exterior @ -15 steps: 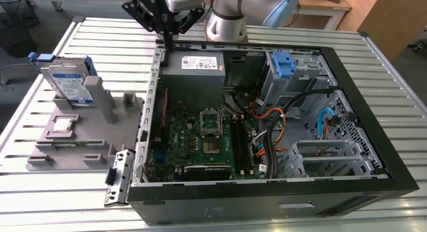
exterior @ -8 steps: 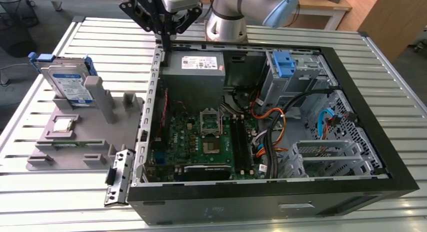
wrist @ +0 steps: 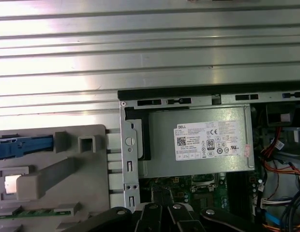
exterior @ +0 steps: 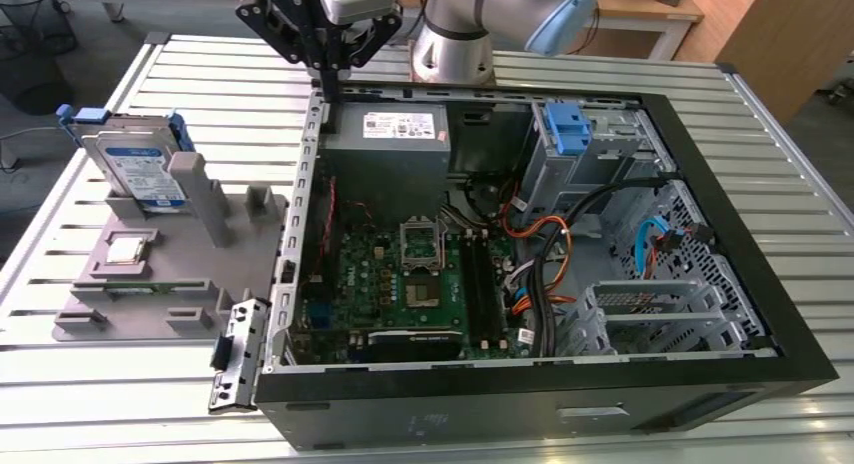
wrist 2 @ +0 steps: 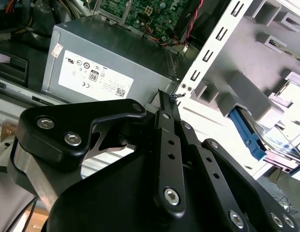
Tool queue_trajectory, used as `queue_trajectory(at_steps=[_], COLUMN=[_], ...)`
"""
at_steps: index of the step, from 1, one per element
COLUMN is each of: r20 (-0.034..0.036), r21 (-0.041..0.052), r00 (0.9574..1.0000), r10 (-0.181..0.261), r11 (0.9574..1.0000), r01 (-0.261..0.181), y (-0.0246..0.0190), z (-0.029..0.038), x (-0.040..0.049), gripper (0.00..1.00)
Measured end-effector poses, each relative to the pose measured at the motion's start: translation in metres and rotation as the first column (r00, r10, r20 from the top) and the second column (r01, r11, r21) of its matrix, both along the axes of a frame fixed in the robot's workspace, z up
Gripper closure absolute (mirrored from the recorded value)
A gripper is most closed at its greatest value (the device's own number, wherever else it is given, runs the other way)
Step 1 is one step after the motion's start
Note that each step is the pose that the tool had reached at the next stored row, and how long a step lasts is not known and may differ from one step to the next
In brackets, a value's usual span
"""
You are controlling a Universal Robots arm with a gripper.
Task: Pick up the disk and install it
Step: 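Reach for the disk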
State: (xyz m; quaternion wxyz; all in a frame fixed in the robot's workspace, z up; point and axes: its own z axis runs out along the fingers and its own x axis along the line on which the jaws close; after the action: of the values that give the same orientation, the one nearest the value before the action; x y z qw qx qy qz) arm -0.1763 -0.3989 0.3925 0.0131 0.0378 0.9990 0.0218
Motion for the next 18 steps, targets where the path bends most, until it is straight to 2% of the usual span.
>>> queue_trajectory(at_steps=[18], r20=[0.0], r21=[0.0], r00=[1.0], r10=[0.0], r11=[1.0], r01=[0.0], y=[0.0], z=[-0.0001], x=[-0.0061], gripper=[0.9])
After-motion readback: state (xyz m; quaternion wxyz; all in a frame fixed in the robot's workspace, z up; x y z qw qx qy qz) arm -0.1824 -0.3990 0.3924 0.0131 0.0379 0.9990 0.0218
